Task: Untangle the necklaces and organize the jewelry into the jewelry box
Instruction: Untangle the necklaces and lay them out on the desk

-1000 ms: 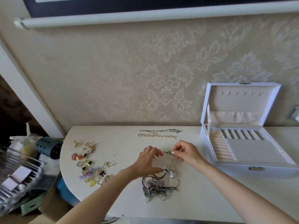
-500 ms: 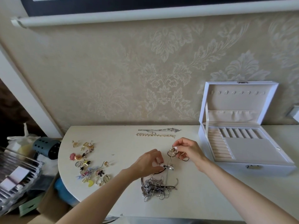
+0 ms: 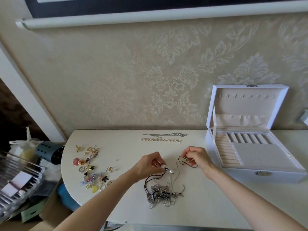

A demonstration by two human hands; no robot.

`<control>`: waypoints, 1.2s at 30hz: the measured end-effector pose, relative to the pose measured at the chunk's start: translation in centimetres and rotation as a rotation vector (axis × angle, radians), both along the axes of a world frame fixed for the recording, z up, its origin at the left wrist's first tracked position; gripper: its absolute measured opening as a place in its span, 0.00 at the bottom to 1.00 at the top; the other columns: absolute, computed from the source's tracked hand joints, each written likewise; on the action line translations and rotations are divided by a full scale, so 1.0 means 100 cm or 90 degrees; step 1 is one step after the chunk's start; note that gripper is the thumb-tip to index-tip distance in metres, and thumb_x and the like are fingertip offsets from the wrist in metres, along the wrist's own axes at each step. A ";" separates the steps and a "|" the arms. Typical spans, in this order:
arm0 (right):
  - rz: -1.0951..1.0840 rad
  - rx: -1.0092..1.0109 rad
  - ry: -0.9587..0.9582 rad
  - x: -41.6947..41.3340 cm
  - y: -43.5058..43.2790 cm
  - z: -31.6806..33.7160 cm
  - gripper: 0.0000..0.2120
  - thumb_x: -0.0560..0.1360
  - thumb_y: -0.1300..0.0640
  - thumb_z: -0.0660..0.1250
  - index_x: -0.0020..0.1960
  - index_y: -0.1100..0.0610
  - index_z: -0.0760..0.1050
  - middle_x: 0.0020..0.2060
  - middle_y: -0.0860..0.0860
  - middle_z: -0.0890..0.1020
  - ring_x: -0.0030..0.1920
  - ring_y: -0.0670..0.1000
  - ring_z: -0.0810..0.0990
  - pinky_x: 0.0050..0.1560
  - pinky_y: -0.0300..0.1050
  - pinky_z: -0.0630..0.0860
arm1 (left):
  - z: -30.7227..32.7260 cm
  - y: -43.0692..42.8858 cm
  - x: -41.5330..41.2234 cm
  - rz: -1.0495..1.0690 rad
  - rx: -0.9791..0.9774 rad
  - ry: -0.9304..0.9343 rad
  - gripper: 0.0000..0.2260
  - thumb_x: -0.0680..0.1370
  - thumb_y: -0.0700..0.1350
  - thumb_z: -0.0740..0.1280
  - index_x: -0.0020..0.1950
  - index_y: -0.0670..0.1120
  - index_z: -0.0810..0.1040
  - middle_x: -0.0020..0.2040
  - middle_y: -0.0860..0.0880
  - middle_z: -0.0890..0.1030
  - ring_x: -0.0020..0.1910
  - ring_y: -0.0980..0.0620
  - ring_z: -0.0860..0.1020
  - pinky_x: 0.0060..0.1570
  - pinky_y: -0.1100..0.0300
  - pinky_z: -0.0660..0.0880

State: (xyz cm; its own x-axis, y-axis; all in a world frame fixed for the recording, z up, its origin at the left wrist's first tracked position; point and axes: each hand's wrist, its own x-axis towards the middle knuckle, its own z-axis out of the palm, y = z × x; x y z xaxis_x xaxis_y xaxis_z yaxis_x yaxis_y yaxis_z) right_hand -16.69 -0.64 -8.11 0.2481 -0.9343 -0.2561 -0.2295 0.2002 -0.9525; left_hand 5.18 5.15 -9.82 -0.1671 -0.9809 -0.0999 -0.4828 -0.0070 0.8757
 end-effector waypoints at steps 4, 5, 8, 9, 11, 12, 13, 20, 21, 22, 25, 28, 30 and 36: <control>-0.018 -0.031 -0.011 0.001 0.000 -0.001 0.13 0.73 0.70 0.60 0.38 0.61 0.81 0.32 0.52 0.80 0.30 0.48 0.72 0.29 0.34 0.67 | 0.000 0.001 0.003 -0.022 0.028 0.031 0.09 0.70 0.37 0.74 0.47 0.41 0.78 0.48 0.41 0.82 0.42 0.53 0.77 0.51 0.53 0.76; -0.016 -0.035 -0.016 0.001 0.001 -0.001 0.13 0.72 0.71 0.60 0.38 0.61 0.81 0.34 0.52 0.80 0.31 0.49 0.72 0.30 0.34 0.67 | 0.000 0.002 0.003 -0.017 0.032 0.043 0.08 0.70 0.37 0.74 0.47 0.41 0.78 0.47 0.42 0.81 0.42 0.53 0.77 0.50 0.53 0.75; 0.005 -0.031 -0.028 0.002 0.002 0.001 0.14 0.71 0.73 0.59 0.35 0.62 0.80 0.34 0.48 0.83 0.33 0.48 0.72 0.32 0.35 0.68 | 0.000 0.002 0.002 0.015 0.039 0.063 0.08 0.70 0.40 0.75 0.44 0.44 0.77 0.41 0.48 0.79 0.40 0.53 0.75 0.45 0.57 0.74; 0.007 -0.029 -0.032 0.002 0.002 0.001 0.14 0.70 0.73 0.59 0.34 0.62 0.79 0.33 0.48 0.83 0.33 0.49 0.72 0.32 0.35 0.68 | 0.000 0.002 0.002 0.024 0.040 0.062 0.08 0.70 0.41 0.75 0.43 0.45 0.77 0.41 0.48 0.79 0.39 0.53 0.75 0.44 0.58 0.73; -0.008 -0.029 -0.035 0.002 0.000 0.001 0.15 0.71 0.73 0.59 0.33 0.61 0.79 0.33 0.49 0.82 0.32 0.49 0.72 0.32 0.36 0.68 | 0.001 0.002 0.003 0.027 0.040 0.063 0.08 0.70 0.41 0.75 0.42 0.47 0.77 0.42 0.46 0.80 0.39 0.53 0.75 0.45 0.57 0.74; -0.020 -0.032 -0.029 0.002 -0.001 0.000 0.15 0.71 0.72 0.59 0.34 0.60 0.80 0.33 0.50 0.82 0.32 0.48 0.73 0.32 0.36 0.68 | 0.002 0.003 0.003 0.020 0.040 0.069 0.09 0.70 0.40 0.75 0.42 0.47 0.76 0.45 0.44 0.81 0.40 0.52 0.75 0.45 0.56 0.74; -0.028 -0.036 -0.020 0.002 -0.002 -0.001 0.15 0.71 0.71 0.59 0.35 0.59 0.81 0.34 0.50 0.82 0.32 0.48 0.73 0.32 0.36 0.68 | 0.003 0.003 0.002 0.012 0.038 0.079 0.09 0.70 0.38 0.75 0.42 0.46 0.76 0.47 0.44 0.81 0.40 0.52 0.75 0.46 0.55 0.74; -0.025 -0.049 -0.015 0.003 -0.002 -0.002 0.14 0.73 0.69 0.61 0.39 0.57 0.83 0.38 0.49 0.84 0.32 0.47 0.74 0.31 0.35 0.70 | 0.007 0.003 -0.001 0.013 -0.008 0.063 0.11 0.68 0.34 0.74 0.46 0.43 0.77 0.48 0.46 0.81 0.43 0.53 0.78 0.51 0.56 0.77; -0.027 -0.048 -0.017 0.003 -0.002 -0.002 0.14 0.73 0.69 0.61 0.39 0.57 0.83 0.36 0.49 0.83 0.31 0.47 0.73 0.31 0.35 0.69 | 0.007 0.003 0.000 0.015 -0.015 0.054 0.11 0.68 0.34 0.74 0.47 0.42 0.77 0.48 0.45 0.81 0.44 0.52 0.78 0.51 0.55 0.77; -0.031 -0.048 -0.019 0.003 -0.003 -0.002 0.14 0.72 0.69 0.61 0.38 0.57 0.83 0.35 0.49 0.82 0.31 0.47 0.73 0.31 0.35 0.69 | 0.007 0.003 0.000 0.016 -0.023 0.045 0.12 0.68 0.34 0.75 0.47 0.42 0.77 0.47 0.45 0.81 0.44 0.52 0.78 0.52 0.54 0.77; -0.036 -0.062 -0.011 0.003 -0.004 -0.003 0.15 0.72 0.69 0.60 0.38 0.57 0.83 0.35 0.52 0.81 0.31 0.48 0.73 0.30 0.35 0.69 | 0.007 0.003 -0.001 0.037 -0.041 0.020 0.12 0.68 0.36 0.76 0.45 0.44 0.75 0.43 0.46 0.79 0.41 0.52 0.77 0.48 0.56 0.76; -0.034 -0.075 -0.005 0.005 -0.003 -0.003 0.15 0.72 0.70 0.59 0.37 0.58 0.82 0.34 0.54 0.80 0.30 0.49 0.73 0.30 0.35 0.69 | 0.009 0.003 -0.002 0.090 -0.046 -0.001 0.12 0.68 0.41 0.77 0.43 0.45 0.74 0.37 0.51 0.75 0.35 0.57 0.72 0.37 0.65 0.70; -0.059 -0.081 -0.023 0.005 -0.003 -0.001 0.15 0.71 0.71 0.58 0.36 0.60 0.81 0.31 0.54 0.78 0.30 0.50 0.72 0.29 0.36 0.69 | 0.008 0.003 -0.002 0.108 -0.045 -0.015 0.12 0.68 0.43 0.77 0.41 0.45 0.74 0.35 0.52 0.74 0.32 0.59 0.68 0.34 0.68 0.66; -0.082 -0.075 -0.070 0.003 -0.005 0.006 0.13 0.72 0.70 0.59 0.40 0.61 0.81 0.32 0.54 0.78 0.30 0.49 0.72 0.31 0.38 0.68 | 0.008 0.005 0.002 0.013 0.028 -0.015 0.10 0.69 0.44 0.76 0.44 0.46 0.76 0.40 0.52 0.78 0.34 0.63 0.73 0.38 0.69 0.70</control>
State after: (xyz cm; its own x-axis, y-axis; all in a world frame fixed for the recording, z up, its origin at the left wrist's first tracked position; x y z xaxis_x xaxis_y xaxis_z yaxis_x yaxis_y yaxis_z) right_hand -16.35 -1.13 -7.53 0.1447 -0.9819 -0.1219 -0.1025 0.1076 -0.9889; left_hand 5.36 5.66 -9.04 -0.1446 -0.9785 -0.1472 -0.5029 -0.0554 0.8626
